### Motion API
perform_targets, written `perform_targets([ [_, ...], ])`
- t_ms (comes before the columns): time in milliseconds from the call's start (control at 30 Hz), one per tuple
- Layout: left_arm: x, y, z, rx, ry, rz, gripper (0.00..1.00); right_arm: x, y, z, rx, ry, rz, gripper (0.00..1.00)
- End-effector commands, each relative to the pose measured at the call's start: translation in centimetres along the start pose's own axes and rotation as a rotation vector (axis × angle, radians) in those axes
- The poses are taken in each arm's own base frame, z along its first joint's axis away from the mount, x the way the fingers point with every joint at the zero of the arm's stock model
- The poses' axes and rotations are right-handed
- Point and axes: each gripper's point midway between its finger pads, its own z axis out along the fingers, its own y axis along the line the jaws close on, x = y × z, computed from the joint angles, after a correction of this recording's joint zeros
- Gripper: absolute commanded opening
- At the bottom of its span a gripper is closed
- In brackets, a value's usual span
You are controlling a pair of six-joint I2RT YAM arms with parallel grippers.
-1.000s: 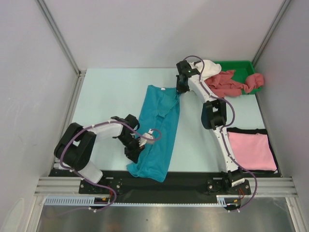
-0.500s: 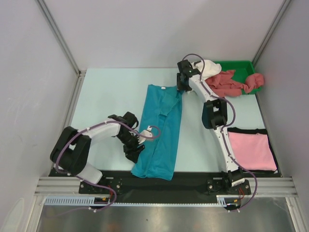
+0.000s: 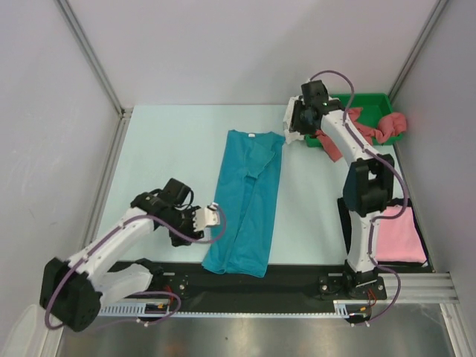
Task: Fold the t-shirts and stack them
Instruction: Fold the tshirt
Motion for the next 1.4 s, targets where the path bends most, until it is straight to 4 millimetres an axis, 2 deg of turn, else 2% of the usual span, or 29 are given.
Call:
perform_targets([
  [0, 0.9, 0.1, -1.9, -0.103, -0.007, 0.310, 0.60, 4.9, 1.6, 0.7, -0.113, 0.080, 0.095, 0.48],
  [33, 0.3, 0.3, -2.1, -0.135, -0.041, 0.383, 0.62, 5.7, 1.8, 0.8, -0.142, 0.081, 0.110, 0.49],
  [100, -1.1, -0.1, -2.1, -0.175, -0.119, 0.552, 0.70, 7.6, 2.6, 2.1, -0.194, 0.115, 0.158, 0.50],
  [133, -2.5, -0.1, -2.1, -0.197, -0.180, 0.606, 0.71, 8.2, 2.6, 2.8, -0.194, 0.131, 0.176, 0.50],
  [267, -3.5, -1.3, -0.1, -0.170, -0.220, 0.681, 0.73, 9.7, 2.6, 6.7, -0.188, 0.176, 0.252, 0.48],
  [333, -3.3, -1.5, 0.6, -0.159, -0.207, 0.668, 0.72, 8.7, 2.3, 7.7, -0.182, 0.158, 0.327, 0.46],
  [533, -3.5, -1.9, 1.4, -0.158, -0.236, 0.629, 0.72, 7.8, 2.0, 11.2, -0.179, 0.128, 0.540, 0.44],
  [600, -3.3, -1.9, 1.7, -0.154, -0.233, 0.613, 0.72, 8.1, 1.4, 12.6, -0.152, 0.125, 0.582, 0.44],
  [700, -3.5, -1.8, 1.8, -0.162, -0.243, 0.600, 0.72, 7.1, 0.8, 13.9, -0.101, 0.088, 0.627, 0.42],
  [800, -3.7, -1.7, 2.0, -0.167, -0.254, 0.584, 0.72, 5.8, 0.7, 15.4, -0.079, 0.053, 0.646, 0.33],
  [833, -3.7, -1.8, 2.1, -0.160, -0.256, 0.577, 0.72, 5.4, 0.9, 16.4, -0.078, 0.056, 0.649, 0.22],
  [867, -3.7, -1.8, 2.2, -0.159, -0.258, 0.574, 0.72, 4.9, 1.2, 16.7, -0.082, 0.053, 0.646, 0.16],
  [900, -3.9, -1.8, 2.3, -0.158, -0.266, 0.572, 0.72, 5.2, 1.6, 17.3, -0.083, 0.065, 0.643, 0.11],
  [933, -4.0, -1.8, 2.3, -0.158, -0.271, 0.570, 0.72, 6.2, 1.4, 18.4, -0.064, 0.091, 0.641, 0.02],
  [967, -3.9, -1.8, 2.5, -0.154, -0.269, 0.559, 0.72, 4.9, 2.2, 18.5, -0.089, 0.067, 0.643, 0.00],
  [1033, -4.1, -1.6, 2.6, -0.158, -0.274, 0.556, 0.72, 4.1, 3.6, 18.9, -0.127, 0.054, 0.661, 0.00],
  [1067, -4.0, -1.6, 2.8, -0.155, -0.271, 0.554, 0.72, 4.6, 3.7, 19.8, -0.127, 0.061, 0.672, 0.00],
  [1100, -4.2, -1.5, 2.8, -0.159, -0.272, 0.558, 0.72, 2.8, 4.7, 19.5, -0.161, 0.030, 0.685, 0.00],
  [1167, -4.2, -1.4, 2.9, -0.160, -0.267, 0.577, 0.72, 3.0, 4.8, 20.4, -0.154, 0.037, 0.689, 0.00],
  [1200, -4.1, -1.4, 3.0, -0.155, -0.263, 0.584, 0.72, 1.5, 5.3, 19.8, -0.180, 0.014, 0.686, 0.01],
  [1267, -4.1, -1.3, 3.2, -0.156, -0.259, 0.607, 0.72, 1.2, 5.6, 19.4, -0.195, 0.017, 0.671, 0.22],
  [1300, -4.2, -1.2, 3.3, -0.156, -0.261, 0.620, 0.72, 0.3, 6.2, 18.2, -0.221, 0.006, 0.654, 0.29],
  [1333, -4.2, -1.3, 3.4, -0.151, -0.262, 0.632, 0.73, 0.4, 6.0, 17.8, -0.216, 0.006, 0.618, 0.38],
  [1367, -4.3, -1.4, 3.5, -0.146, -0.267, 0.646, 0.73, 0.1, 6.1, 17.1, -0.210, -0.007, 0.591, 0.41],
])
